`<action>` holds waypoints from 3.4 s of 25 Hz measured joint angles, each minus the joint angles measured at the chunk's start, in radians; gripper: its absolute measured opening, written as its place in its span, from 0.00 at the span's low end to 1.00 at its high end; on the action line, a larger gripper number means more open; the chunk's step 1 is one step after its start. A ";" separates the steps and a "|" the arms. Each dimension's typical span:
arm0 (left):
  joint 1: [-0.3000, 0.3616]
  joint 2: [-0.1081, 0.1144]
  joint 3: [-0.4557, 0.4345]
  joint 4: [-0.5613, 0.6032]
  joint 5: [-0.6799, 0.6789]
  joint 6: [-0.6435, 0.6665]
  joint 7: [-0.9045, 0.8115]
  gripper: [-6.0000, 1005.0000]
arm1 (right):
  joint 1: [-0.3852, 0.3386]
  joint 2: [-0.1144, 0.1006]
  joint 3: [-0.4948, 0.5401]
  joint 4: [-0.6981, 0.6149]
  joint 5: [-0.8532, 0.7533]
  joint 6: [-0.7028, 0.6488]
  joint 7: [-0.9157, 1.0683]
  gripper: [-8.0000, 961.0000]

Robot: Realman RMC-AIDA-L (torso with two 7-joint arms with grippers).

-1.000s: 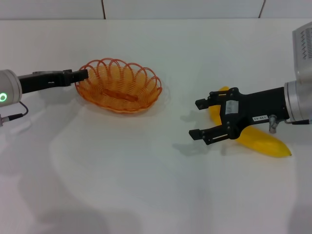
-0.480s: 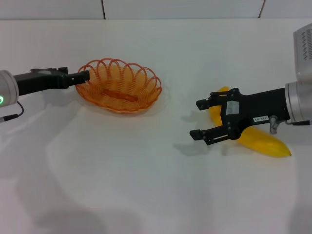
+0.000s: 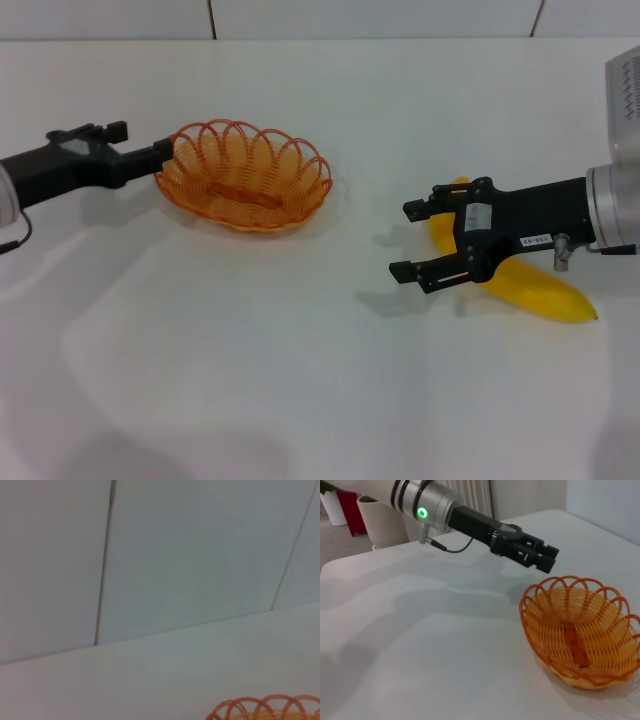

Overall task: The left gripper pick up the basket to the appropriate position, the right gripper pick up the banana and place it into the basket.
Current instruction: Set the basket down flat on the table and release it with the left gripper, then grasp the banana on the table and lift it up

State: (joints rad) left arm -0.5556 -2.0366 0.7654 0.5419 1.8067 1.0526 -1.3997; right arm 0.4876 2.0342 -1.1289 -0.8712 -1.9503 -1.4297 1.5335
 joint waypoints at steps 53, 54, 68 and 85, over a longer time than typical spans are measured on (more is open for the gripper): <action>0.178 0.009 0.001 -0.004 -0.033 0.207 0.312 0.78 | -0.060 0.007 -0.257 -0.378 -0.398 0.130 0.565 0.91; 0.178 0.009 0.001 -0.004 -0.033 0.207 0.312 0.78 | -0.057 0.007 -0.257 -0.378 -0.401 0.131 0.566 0.91; 0.175 0.009 0.000 -0.003 -0.041 0.203 0.312 0.78 | -0.021 0.006 -0.278 -0.334 -0.474 0.160 0.615 0.90; 0.169 0.009 0.000 -0.003 -0.036 0.208 0.312 0.78 | 0.016 0.007 -0.326 -0.296 -0.500 0.159 0.645 0.88</action>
State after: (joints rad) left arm -0.3865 -2.0279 0.7655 0.5387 1.7703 1.2610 -1.0875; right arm 0.5032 2.0413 -1.4554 -1.1673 -2.4504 -1.2709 2.1783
